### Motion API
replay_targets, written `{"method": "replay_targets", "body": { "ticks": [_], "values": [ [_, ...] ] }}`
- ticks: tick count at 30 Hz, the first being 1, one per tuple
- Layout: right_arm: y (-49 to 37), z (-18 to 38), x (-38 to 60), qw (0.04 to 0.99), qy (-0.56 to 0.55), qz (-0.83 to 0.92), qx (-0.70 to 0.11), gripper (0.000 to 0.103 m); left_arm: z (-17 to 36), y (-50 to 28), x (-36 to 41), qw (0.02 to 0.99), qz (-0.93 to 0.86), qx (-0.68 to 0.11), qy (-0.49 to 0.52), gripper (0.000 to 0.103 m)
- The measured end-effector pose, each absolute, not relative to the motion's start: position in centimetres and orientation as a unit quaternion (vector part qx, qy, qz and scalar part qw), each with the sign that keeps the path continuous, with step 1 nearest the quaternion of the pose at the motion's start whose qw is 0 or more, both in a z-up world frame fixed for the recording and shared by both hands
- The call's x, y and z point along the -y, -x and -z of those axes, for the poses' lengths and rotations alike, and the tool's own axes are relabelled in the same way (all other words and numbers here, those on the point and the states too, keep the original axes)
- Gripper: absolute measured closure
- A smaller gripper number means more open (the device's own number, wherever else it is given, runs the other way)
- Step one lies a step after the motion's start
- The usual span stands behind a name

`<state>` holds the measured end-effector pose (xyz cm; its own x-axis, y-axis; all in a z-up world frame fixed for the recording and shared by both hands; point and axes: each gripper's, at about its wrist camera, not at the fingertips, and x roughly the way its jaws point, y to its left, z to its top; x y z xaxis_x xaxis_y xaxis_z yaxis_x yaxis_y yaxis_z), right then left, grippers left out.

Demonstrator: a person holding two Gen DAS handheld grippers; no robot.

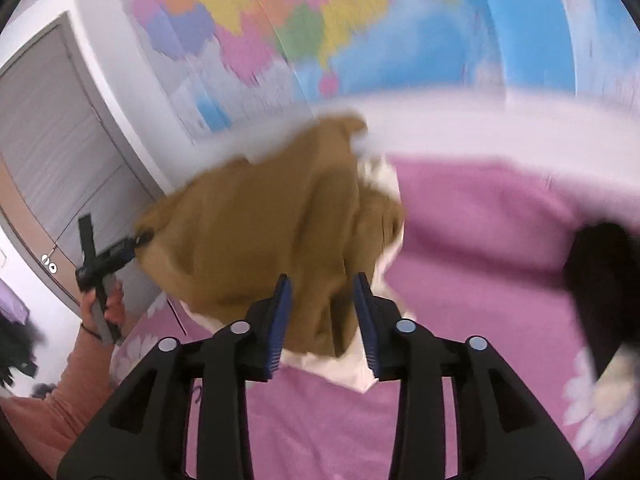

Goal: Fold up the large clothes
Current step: 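Carry the lifted brown shirt with both tools onto the cream blanket stack, then lower the brown shirt onto the stack and open both tools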

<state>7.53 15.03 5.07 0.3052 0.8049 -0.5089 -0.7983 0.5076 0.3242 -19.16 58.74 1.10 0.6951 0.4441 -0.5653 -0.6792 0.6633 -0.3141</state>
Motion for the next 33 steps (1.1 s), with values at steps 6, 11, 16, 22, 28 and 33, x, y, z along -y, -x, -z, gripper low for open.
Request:
{"method": "replay_targets", "body": {
  "ticks": [6, 11, 16, 22, 28, 33],
  "values": [
    [-6.6, -7.5, -19.2, 0.809, 0.034, -0.520, -0.272, 0.064, -5.5, 23.0, -53.4, 0.929, -0.277, -0.143, 0.202, 0.036],
    [-9.2, -4.6, -24.6, 0.800, 0.046, -0.508, -0.316, 0.071, -6.1, 18.6, -51.2, 0.944, -0.229, -0.179, 0.156, 0.036],
    [-12.0, -0.8, -24.3, 0.779, -0.003, -0.503, -0.375, 0.080, -1.1, 14.3, -56.2, 0.909, -0.269, -0.246, 0.204, 0.053],
    [-8.8, -3.1, -22.4, 0.800, 0.021, -0.497, -0.335, 0.054, -0.6, 14.7, -55.4, 0.903, -0.294, -0.251, 0.189, 0.049],
    [-2.3, -4.7, -22.2, 0.810, 0.074, -0.530, -0.238, 0.048, -1.6, 16.1, -50.4, 0.907, -0.331, -0.222, 0.136, 0.021],
    [-0.4, -3.4, -22.8, 0.812, 0.102, -0.528, -0.227, 0.049, -2.2, 15.6, -46.3, 0.912, -0.332, -0.214, 0.110, 0.019]
  ]
}}
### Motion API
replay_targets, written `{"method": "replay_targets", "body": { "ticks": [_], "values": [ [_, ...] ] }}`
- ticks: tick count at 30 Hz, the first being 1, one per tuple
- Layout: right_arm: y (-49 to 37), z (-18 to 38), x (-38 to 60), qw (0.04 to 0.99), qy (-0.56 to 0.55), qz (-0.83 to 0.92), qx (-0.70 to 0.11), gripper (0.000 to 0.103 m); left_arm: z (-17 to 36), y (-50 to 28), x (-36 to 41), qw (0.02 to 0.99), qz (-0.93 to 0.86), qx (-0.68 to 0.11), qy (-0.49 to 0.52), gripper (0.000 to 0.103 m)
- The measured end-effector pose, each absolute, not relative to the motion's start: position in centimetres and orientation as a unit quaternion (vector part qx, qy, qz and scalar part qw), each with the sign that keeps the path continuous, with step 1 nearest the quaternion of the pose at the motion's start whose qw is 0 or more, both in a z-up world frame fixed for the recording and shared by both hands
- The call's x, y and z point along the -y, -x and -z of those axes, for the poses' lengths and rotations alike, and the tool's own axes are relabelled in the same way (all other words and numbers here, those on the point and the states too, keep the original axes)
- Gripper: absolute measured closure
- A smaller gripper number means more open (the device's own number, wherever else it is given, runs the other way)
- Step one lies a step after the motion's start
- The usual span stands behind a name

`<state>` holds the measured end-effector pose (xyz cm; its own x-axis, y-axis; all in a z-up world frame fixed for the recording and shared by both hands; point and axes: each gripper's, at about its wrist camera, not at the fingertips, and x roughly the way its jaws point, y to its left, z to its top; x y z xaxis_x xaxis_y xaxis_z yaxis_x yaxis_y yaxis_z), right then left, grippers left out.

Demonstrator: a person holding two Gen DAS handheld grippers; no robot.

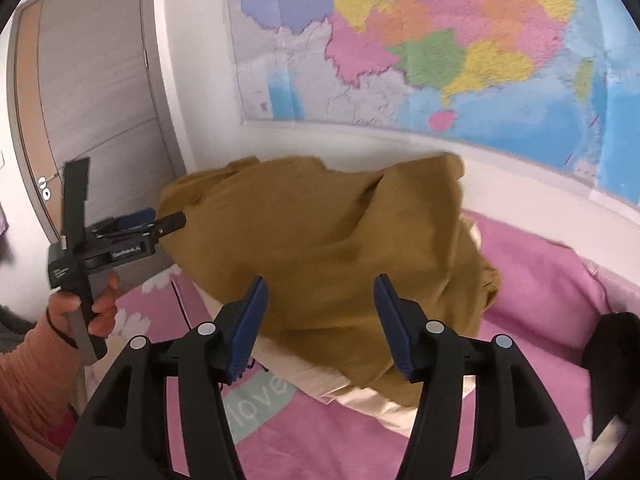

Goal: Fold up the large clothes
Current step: 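Lower the brown shirt onto the stack and open both tools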

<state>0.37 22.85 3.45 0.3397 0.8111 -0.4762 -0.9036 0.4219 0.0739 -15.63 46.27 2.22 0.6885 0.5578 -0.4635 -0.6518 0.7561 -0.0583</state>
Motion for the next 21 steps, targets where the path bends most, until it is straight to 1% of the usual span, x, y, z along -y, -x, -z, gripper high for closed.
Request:
{"method": "replay_targets", "body": {
  "ticks": [2, 4, 7, 9, 11, 12, 13, 16, 18, 20, 21],
  "values": [
    [-0.5, -2.7, -23.6, 0.809, 0.110, -0.528, -0.235, 0.050, -2.5, 15.3, -44.8, 0.913, -0.334, -0.212, 0.102, 0.017],
    [-0.8, -1.6, -24.4, 0.812, 0.122, -0.520, -0.237, 0.050, -2.5, 15.0, -43.4, 0.915, -0.327, -0.213, 0.099, 0.011],
    [-1.7, 0.2, -25.3, 0.809, 0.125, -0.512, -0.259, 0.051, -1.8, 14.0, -42.3, 0.914, -0.320, -0.230, 0.098, 0.009],
    [-1.3, 0.2, -25.0, 0.813, 0.122, -0.510, -0.254, 0.050, -1.1, 13.4, -42.1, 0.909, -0.320, -0.243, 0.110, 0.009],
    [-0.4, -0.3, -24.7, 0.816, 0.125, -0.509, -0.245, 0.042, -0.8, 13.7, -41.9, 0.907, -0.320, -0.245, 0.124, 0.009],
    [0.0, -0.5, -24.5, 0.815, 0.126, -0.512, -0.241, 0.033, -0.9, 13.9, -41.6, 0.906, -0.322, -0.245, 0.127, 0.007],
    [0.4, -0.7, -24.3, 0.815, 0.125, -0.515, -0.234, 0.025, -0.9, 14.2, -41.1, 0.905, -0.324, -0.244, 0.128, 0.006],
    [2.0, -1.0, -23.7, 0.817, 0.124, -0.519, -0.219, 0.023, -1.1, 14.8, -39.7, 0.903, -0.335, -0.243, 0.117, 0.006],
    [2.9, -0.9, -23.0, 0.818, 0.117, -0.519, -0.217, 0.019, -1.2, 15.2, -38.7, 0.900, -0.341, -0.247, 0.110, 0.006],
    [3.8, -0.8, -22.2, 0.819, 0.110, -0.520, -0.217, 0.018, -1.2, 15.9, -37.7, 0.898, -0.345, -0.248, 0.115, 0.006],
    [4.2, -0.6, -21.8, 0.820, 0.110, -0.519, -0.216, 0.016, -1.2, 16.2, -37.4, 0.898, -0.345, -0.248, 0.116, 0.006]
  ]
}}
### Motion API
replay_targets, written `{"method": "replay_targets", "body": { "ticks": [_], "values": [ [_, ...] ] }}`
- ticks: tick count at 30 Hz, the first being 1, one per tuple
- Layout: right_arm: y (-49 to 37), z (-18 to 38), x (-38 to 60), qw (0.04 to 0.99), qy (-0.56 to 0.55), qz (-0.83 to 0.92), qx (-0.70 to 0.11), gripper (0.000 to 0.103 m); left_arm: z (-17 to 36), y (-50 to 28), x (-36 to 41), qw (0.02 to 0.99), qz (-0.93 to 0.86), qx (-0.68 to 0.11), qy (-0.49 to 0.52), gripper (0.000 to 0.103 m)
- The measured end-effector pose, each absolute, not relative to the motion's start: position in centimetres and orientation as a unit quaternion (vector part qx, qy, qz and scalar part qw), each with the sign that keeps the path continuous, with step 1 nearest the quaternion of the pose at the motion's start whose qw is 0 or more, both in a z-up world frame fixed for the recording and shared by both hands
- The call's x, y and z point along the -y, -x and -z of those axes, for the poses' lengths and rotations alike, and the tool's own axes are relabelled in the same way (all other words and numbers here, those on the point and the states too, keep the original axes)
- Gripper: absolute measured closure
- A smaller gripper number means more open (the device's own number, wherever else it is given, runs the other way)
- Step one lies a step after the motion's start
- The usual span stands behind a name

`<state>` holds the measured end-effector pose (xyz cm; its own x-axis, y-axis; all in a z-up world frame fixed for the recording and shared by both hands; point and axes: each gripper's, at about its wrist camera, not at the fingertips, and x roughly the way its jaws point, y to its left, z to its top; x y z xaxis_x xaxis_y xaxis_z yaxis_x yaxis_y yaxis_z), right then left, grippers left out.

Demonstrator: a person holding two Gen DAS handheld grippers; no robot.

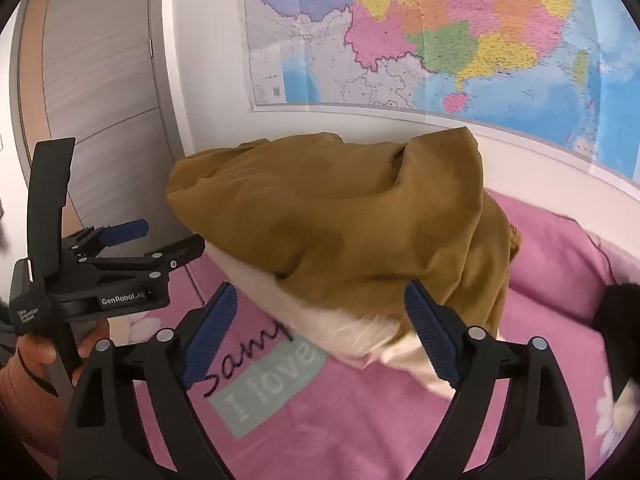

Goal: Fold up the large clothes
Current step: 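Lower the brown shirt onto the stack and open both tools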

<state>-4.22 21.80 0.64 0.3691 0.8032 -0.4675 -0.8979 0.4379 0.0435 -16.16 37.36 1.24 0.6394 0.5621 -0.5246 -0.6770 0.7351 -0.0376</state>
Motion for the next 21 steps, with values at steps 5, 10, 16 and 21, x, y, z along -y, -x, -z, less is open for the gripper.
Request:
{"method": "replay_targets", "body": {
  "ticks": [5, 10, 16, 21],
  "values": [
    [5.9, -0.2, -20.0, 0.826, 0.110, -0.511, -0.211, 0.008, -1.1, 17.5, -35.1, 0.894, -0.352, -0.251, 0.116, 0.006],
    [7.5, 0.5, -18.3, 0.834, 0.114, -0.498, -0.208, 0.005, -0.5, 19.0, -32.8, 0.889, -0.357, -0.256, 0.130, 0.006],
    [9.1, 1.6, -17.0, 0.833, 0.120, -0.497, -0.213, 0.005, 0.5, 20.4, -31.0, 0.880, -0.363, -0.273, 0.137, 0.006],
    [9.8, 2.1, -16.0, 0.832, 0.113, -0.497, -0.218, 0.005, 0.7, 21.2, -29.7, 0.879, -0.366, -0.273, 0.139, 0.006]
  ]
}}
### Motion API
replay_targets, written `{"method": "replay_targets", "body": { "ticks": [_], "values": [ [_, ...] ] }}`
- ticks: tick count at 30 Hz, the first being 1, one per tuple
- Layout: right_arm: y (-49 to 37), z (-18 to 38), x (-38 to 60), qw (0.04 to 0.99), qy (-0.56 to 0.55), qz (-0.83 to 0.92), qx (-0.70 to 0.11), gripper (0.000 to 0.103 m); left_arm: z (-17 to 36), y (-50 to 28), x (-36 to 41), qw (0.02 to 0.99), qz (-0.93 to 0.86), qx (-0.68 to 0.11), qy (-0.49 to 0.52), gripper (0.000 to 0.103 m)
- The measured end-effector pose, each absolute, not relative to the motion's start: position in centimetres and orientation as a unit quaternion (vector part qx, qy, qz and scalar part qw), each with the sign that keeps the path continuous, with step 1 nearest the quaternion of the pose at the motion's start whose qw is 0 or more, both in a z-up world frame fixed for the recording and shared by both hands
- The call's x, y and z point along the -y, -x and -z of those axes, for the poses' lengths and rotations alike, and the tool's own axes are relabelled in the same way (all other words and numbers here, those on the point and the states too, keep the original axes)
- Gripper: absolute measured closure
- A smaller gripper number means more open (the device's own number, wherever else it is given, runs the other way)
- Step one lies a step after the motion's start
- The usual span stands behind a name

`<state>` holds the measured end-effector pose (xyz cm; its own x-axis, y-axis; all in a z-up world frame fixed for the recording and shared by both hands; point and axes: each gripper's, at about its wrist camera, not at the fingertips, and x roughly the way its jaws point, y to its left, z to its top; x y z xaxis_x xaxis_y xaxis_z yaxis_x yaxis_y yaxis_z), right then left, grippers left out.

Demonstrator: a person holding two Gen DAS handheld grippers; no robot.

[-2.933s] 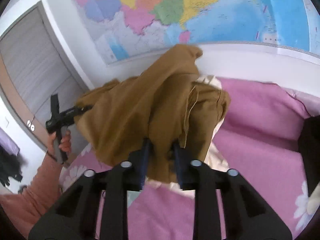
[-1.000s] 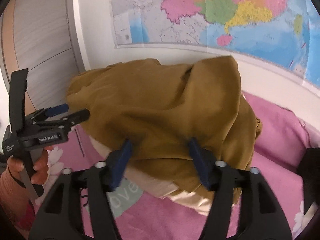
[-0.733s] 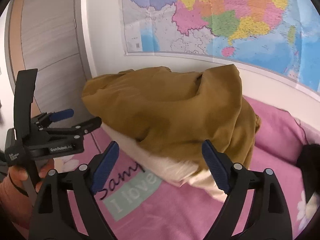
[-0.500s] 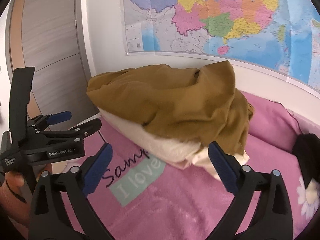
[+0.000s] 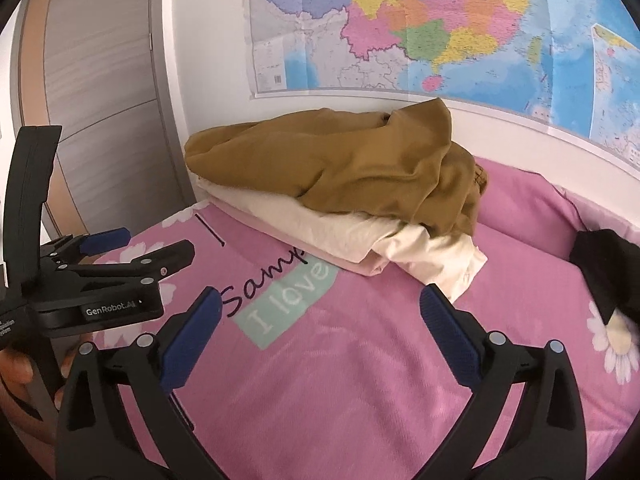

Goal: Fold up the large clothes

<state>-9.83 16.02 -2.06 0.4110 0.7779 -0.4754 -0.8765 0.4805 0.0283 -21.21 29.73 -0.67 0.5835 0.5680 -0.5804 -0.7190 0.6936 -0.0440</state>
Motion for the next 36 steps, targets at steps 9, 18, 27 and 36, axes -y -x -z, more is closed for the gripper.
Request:
{"method": "replay_targets", "body": {
  "ticks": [9, 18, 27, 36],
  "values": [
    [10.5, 1.9, -15.1, 0.836, 0.111, -0.494, -0.213, 0.005, 0.6, 21.7, -28.7, 0.877, -0.369, -0.274, 0.139, 0.006],
    [11.1, 2.1, -15.1, 0.833, 0.115, -0.498, -0.215, 0.005, 0.9, 22.3, -28.7, 0.874, -0.372, -0.278, 0.143, 0.006],
    [11.2, 2.2, -15.1, 0.831, 0.117, -0.497, -0.220, 0.005, 0.9, 22.4, -28.6, 0.872, -0.375, -0.280, 0.143, 0.006],
    [11.2, 2.3, -14.9, 0.831, 0.114, -0.497, -0.221, 0.005, 0.8, 22.2, -28.6, 0.871, -0.377, -0.282, 0.139, 0.006]
  ]
}}
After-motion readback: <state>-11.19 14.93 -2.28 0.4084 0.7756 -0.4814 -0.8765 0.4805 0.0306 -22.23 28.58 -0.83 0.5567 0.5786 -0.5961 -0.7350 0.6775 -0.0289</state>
